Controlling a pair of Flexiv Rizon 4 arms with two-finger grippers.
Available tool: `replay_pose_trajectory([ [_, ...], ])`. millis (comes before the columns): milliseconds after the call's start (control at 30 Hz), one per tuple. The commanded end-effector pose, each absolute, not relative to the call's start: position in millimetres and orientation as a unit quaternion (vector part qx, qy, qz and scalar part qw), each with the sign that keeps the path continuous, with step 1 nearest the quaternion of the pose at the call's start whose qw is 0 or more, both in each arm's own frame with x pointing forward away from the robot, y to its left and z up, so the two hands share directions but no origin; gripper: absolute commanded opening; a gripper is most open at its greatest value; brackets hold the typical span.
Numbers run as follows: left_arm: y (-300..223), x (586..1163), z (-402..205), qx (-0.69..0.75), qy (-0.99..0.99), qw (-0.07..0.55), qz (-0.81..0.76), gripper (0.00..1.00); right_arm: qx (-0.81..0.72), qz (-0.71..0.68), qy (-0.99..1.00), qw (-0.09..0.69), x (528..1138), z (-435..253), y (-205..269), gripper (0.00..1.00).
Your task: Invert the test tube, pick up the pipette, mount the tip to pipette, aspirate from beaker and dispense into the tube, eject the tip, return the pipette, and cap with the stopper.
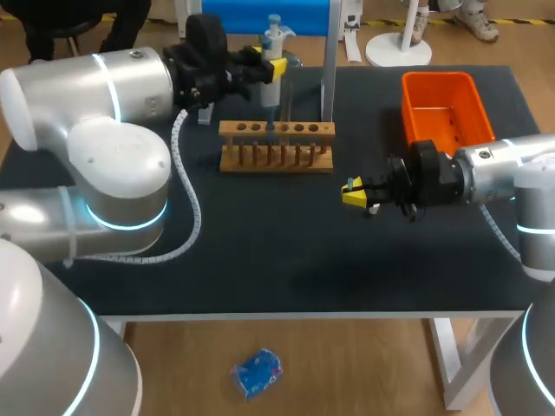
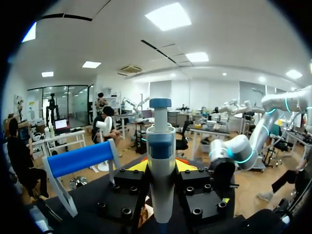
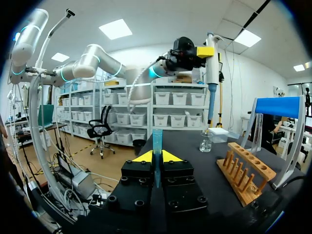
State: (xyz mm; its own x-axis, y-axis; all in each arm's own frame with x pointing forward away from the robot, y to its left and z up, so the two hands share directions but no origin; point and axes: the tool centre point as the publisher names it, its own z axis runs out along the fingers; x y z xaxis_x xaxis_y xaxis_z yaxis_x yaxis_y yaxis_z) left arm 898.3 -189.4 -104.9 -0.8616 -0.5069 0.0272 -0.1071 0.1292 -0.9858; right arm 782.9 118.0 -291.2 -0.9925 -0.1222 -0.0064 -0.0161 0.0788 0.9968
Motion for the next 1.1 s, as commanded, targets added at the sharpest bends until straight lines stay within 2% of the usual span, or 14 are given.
replay_pose_trajectory([
  [33, -201, 894, -108, -0.167, 0.720, 0.133, -0.660, 0.00, 0.047, -0.676, -0.734, 0.039, 782, -291, 118, 0.00],
  [767, -209, 891, -107, -0.154, 0.713, 0.123, -0.673, 0.00, 0.047, -0.676, -0.734, 0.039, 782, -291, 118, 0.00],
  [1100, -217, 875, -81, -0.114, 0.722, 0.066, -0.680, 0.00, 0.047, -0.676, -0.734, 0.039, 782, -291, 118, 0.00],
])
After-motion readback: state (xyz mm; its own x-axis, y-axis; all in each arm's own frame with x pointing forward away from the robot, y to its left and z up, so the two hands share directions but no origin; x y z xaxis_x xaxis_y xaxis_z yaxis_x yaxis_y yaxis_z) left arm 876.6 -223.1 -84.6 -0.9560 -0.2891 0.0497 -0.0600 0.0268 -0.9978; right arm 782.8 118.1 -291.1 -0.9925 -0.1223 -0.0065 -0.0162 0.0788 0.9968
